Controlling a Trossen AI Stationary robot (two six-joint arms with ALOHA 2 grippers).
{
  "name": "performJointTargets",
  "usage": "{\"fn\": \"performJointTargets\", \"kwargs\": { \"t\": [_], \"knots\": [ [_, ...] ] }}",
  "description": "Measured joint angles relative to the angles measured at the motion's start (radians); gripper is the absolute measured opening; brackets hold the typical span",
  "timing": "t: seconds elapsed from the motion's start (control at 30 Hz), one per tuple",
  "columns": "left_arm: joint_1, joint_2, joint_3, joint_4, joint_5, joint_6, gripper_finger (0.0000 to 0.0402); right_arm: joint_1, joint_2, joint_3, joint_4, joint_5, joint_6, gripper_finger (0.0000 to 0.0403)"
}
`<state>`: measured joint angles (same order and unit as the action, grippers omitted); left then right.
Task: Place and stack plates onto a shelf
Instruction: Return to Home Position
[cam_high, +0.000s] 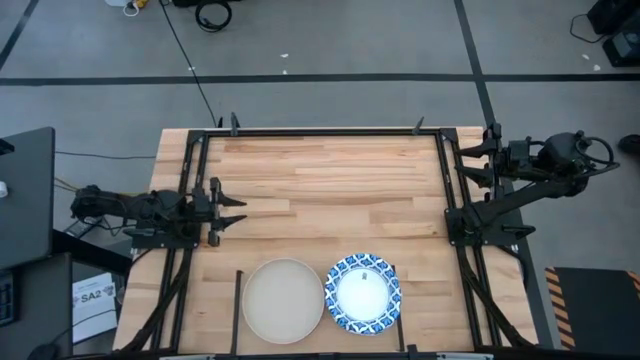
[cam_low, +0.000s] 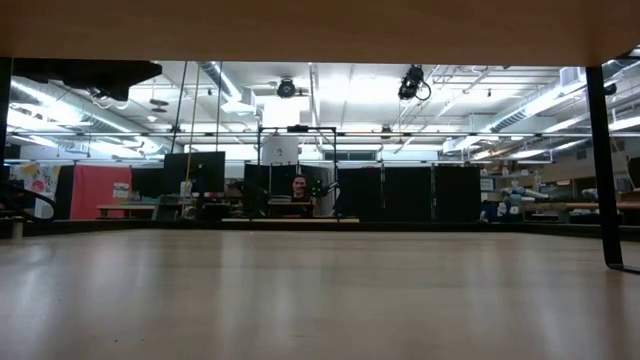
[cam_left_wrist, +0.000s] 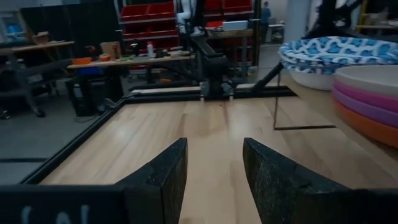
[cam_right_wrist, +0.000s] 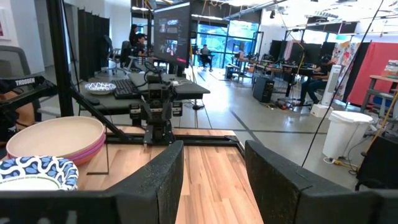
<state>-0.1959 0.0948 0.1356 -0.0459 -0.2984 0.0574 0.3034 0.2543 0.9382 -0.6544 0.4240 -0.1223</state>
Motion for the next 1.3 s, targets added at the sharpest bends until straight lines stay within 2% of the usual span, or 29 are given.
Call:
{"fn": "performJointTargets", "kwargs": {
  "t": [0.27, 0.5, 0.8, 1.1, 1.3],
  "knots": [
    [0.000, 0.000, 0.000, -0.001, 0.022, 0.015, 0.0162, 0.000, 0.000, -0.036, 0.002, -0.050, 0.004, 0.0176],
    [0.000, 0.000, 0.000, 0.017, 0.022, 0.041, 0.0162, 0.000, 0.000, -0.095, 0.027, -0.060, 0.077, 0.0176],
    [0.003, 0.000, 0.000, 0.036, 0.022, 0.062, 0.0162, 0.000, 0.000, -0.252, 0.237, -0.134, 0.070, 0.0176],
    [0.003, 0.000, 0.000, 0.035, 0.022, 0.071, 0.0162, 0.000, 0.001, -0.399, 0.403, -0.133, 0.077, 0.0176],
    [0.003, 0.000, 0.000, 0.035, 0.022, 0.070, 0.0162, 0.000, 0.000, -0.493, 0.533, -0.081, 0.072, 0.0176]
  ]
}}
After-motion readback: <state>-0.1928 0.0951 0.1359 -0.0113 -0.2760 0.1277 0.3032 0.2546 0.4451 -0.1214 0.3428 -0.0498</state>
